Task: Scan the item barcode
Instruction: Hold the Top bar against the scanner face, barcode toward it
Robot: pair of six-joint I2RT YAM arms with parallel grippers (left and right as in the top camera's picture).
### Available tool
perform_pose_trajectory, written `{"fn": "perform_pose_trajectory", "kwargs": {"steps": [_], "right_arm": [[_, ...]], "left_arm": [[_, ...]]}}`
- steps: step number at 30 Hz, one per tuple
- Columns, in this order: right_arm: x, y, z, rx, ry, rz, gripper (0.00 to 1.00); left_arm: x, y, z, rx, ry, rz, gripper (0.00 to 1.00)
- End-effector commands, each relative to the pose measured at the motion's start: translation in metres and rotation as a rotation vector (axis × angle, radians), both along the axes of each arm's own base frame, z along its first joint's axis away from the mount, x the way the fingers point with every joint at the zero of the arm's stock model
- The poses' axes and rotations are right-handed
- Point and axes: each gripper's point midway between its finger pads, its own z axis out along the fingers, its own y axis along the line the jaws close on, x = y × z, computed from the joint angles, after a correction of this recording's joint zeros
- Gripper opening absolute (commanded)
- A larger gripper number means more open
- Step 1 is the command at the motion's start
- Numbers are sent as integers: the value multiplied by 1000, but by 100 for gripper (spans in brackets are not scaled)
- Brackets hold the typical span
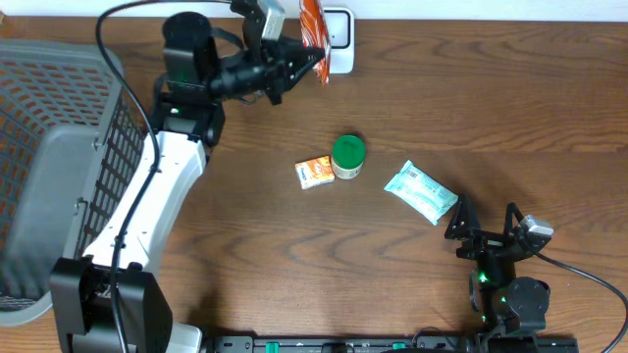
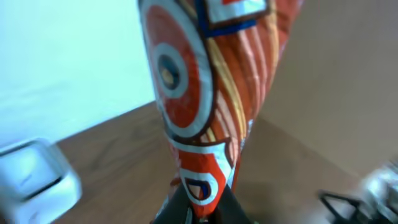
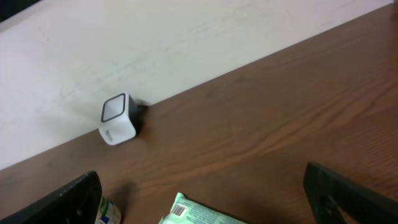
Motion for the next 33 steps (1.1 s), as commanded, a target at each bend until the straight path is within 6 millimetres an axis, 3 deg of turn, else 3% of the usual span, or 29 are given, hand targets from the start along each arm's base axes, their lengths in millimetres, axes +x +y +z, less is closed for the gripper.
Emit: {"fn": "perform_pose_trajectory", "kwargs": {"steps": [1,6,13,22,27,33], "right_arm": [[0,-1,-1,0,2,-6,99],[0,-1,-1,0,2,-6,99],[0,-1,-1,0,2,-6,99],[0,-1,-1,0,2,-6,99],[0,-1,-1,0,2,-6,99],[0,-1,-1,0,2,-6,99]], "left_arm": [[40,14,-16,40,54,281,7],[71,21,-49,120,116,438,7],[112,17,-95,197,213,494,7],[157,-4,-138,267,301,471,7],[171,-22,-169,298,371,450,7],[165,-40,-200,322,461,419,7]]}}
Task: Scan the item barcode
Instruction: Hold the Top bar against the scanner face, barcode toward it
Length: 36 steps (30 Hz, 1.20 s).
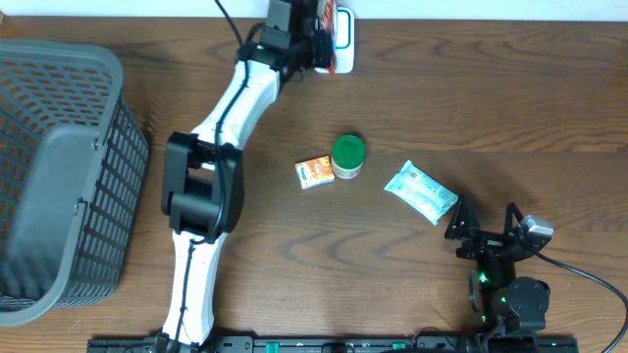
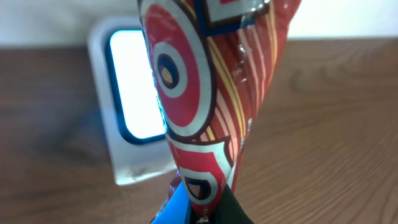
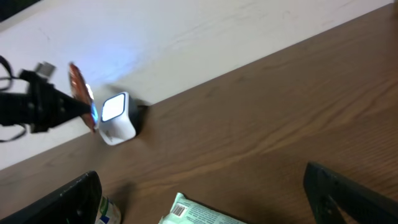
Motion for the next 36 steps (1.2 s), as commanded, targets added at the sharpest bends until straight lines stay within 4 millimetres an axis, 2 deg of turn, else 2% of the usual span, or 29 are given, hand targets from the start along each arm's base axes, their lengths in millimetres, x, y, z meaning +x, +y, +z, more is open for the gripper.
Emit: {"fn": "perform_pose_trajectory", "kwargs": {"steps": [1,23,28,33,36], "right_arm": [[0,-1,-1,0,1,-7,99],[0,-1,-1,0,2,-7,99],[0,-1,-1,0,2,-7,99],[0,-1,-1,0,1,-7,99],[0,-1,-1,0,2,-7,99]], "left_arm": [[-1,-10,5,-15,10,-1,7],[-2,-5,-10,-119,155,143,7],[-13,0,-32,-88,241,162,7],[-21,-6,-56,-97,304,130,7],[-24,-6,-63,-90,323,128,7]]}}
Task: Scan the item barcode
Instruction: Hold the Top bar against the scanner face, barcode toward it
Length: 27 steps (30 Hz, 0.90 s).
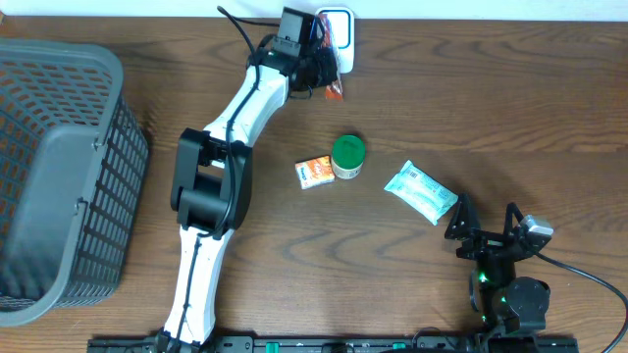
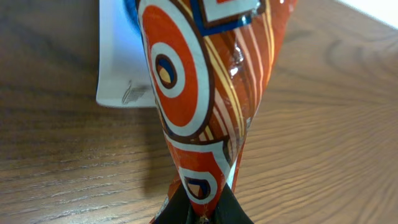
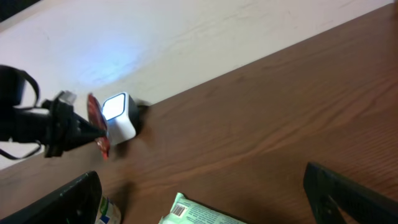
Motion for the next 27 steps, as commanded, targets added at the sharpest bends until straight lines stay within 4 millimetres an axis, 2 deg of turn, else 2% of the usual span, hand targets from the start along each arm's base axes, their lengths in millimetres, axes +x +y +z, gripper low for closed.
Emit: {"fn": "perform_pose_trajectory", "kwargs": {"steps": [1,10,17,24,27], "right_arm": [[0,-1,-1,0,2,-7,99],[0,-1,-1,0,2,-7,99],[0,-1,-1,0,2,-7,99],[0,-1,-1,0,2,-7,99],[0,-1,-1,0,2,-7,99]], "left_arm": [[2,-1,-7,-13,19,-6,7],[4,-7,10,39,-42,-75,7],[0,-6,19,327,-153,-162,7],[9,12,19,565,-249,-207,7],[19,28,22,632,-279,-196,7]]}}
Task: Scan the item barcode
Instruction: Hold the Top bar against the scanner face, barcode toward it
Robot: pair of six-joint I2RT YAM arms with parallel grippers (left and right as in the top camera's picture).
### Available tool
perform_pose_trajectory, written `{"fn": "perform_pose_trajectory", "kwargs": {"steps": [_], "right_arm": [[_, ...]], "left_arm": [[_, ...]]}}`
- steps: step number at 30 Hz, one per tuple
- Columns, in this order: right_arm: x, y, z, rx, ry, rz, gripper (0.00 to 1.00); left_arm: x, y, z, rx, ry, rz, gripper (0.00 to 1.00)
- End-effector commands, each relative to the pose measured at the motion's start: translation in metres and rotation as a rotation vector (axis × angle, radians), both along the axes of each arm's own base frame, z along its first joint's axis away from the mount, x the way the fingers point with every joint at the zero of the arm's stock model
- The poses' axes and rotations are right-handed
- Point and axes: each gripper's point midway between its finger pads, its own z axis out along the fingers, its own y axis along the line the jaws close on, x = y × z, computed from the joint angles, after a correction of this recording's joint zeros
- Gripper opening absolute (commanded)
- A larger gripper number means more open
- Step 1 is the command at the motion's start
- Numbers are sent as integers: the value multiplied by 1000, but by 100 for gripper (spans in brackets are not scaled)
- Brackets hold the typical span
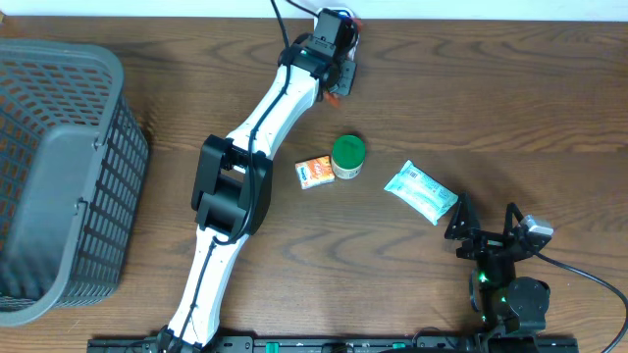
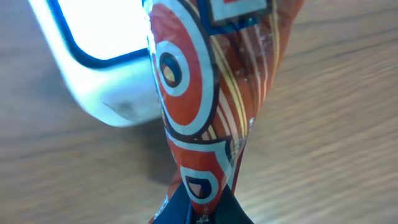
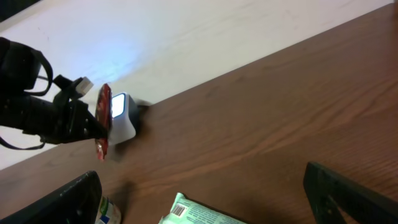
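An orange-red snack packet [image 2: 205, 93] with ring patterns fills the left wrist view, and my left gripper [image 2: 199, 208] is shut on its lower end. Right behind it stands the white scanner [image 2: 102, 87], its lit window facing the packet. From overhead, the left gripper [image 1: 332, 61] reaches to the table's back edge and covers most of the scanner. In the right wrist view the packet [image 3: 102, 121] hangs against the scanner [image 3: 122, 121]. My right gripper [image 3: 205, 196] rests open at the front right, holding nothing.
A grey mesh basket [image 1: 59, 167] stands at the left. In the middle lie a small orange box [image 1: 314, 172], a green-lidded can [image 1: 347, 154] and a mint-green packet [image 1: 420, 191], the last just ahead of the right gripper [image 1: 481, 235].
My left gripper has shifted right with the packet, from left of the scanner to right against its lit window. The right arm is unchanged.
At first the left gripper held the packet raised, left of the scanner. Then it held the packet before the lit window. Then the packet was lower, at the scanner's left front corner. Now it is against the window again. The right gripper stayed open and still.
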Motion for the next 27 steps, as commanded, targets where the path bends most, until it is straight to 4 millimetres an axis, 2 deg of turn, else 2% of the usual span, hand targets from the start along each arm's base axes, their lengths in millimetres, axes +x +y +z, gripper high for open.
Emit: {"fn": "perform_pose_trajectory", "kwargs": {"steps": [1,6,9,13,17,19,22,27], "right_arm": [[0,-1,-1,0,1,-7,99],[0,-1,-1,0,1,-7,99],[0,-1,-1,0,2,-7,99],[0,-1,-1,0,1,-7,99],[0,-1,-1,0,2,-7,99],[0,-1,-1,0,2,-7,99],[0,-1,-1,0,2,-7,99],[0,-1,-1,0,1,-7,99]], "left_arm": [[25,40,13,139,-96,18,7],[40,74,15,143,-109,66,7],[41,81,14,166,-108,41,7],[35,77,11,205,-97,-16,7],[27,54,10,238,-106,-98,7],[25,50,9,270,-116,-106,7],[23,48,4,345,-122,-144,7],[24,57,-6,443,-121,-174,7]]}}
